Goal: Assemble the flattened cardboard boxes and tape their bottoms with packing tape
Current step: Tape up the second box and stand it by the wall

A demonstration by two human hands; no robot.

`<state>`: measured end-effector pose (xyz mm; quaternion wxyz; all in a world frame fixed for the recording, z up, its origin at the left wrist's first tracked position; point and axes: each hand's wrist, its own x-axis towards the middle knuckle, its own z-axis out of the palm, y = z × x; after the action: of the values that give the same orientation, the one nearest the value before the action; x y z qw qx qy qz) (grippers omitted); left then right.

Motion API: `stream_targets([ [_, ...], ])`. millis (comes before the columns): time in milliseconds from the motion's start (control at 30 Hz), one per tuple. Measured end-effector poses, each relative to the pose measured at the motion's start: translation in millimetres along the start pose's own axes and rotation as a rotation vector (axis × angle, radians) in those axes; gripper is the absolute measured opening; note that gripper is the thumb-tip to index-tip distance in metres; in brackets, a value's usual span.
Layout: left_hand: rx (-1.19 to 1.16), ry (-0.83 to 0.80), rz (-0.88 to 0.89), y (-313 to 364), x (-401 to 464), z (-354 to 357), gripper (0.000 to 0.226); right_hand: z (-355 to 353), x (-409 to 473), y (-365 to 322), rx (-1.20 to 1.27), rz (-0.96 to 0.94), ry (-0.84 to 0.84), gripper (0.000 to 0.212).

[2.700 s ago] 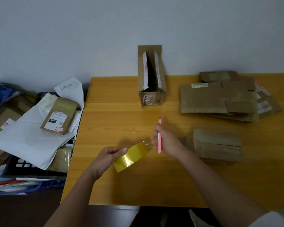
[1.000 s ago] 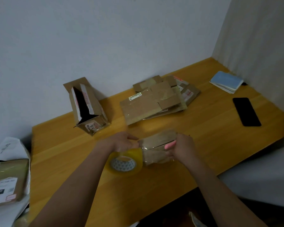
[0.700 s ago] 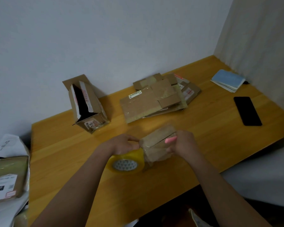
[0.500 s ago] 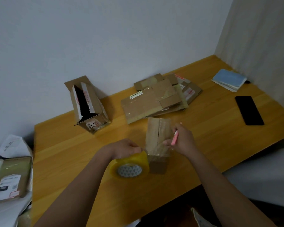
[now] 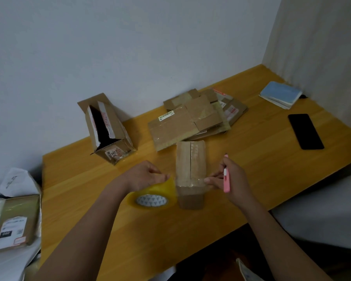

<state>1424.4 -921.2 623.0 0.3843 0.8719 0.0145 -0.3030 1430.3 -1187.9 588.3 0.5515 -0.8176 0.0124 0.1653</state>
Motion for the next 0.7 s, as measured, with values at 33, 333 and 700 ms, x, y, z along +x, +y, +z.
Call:
stream_targets([
  [33, 0.015, 0.004, 0.003, 2, -1, -2, 0.05, 0, -1, 0, 0.034, -0.012, 0.009, 0.039],
  [333, 0.347, 0.118, -0.107, 1, 11, 1, 0.05, 18, -5, 15, 0.038, -0.044, 0.166, 0.039],
  [700, 0.596, 0.244, -0.208, 15, 12, 9, 0.062, 35, -8, 28, -0.047, -0.15, 0.28, 0.031],
])
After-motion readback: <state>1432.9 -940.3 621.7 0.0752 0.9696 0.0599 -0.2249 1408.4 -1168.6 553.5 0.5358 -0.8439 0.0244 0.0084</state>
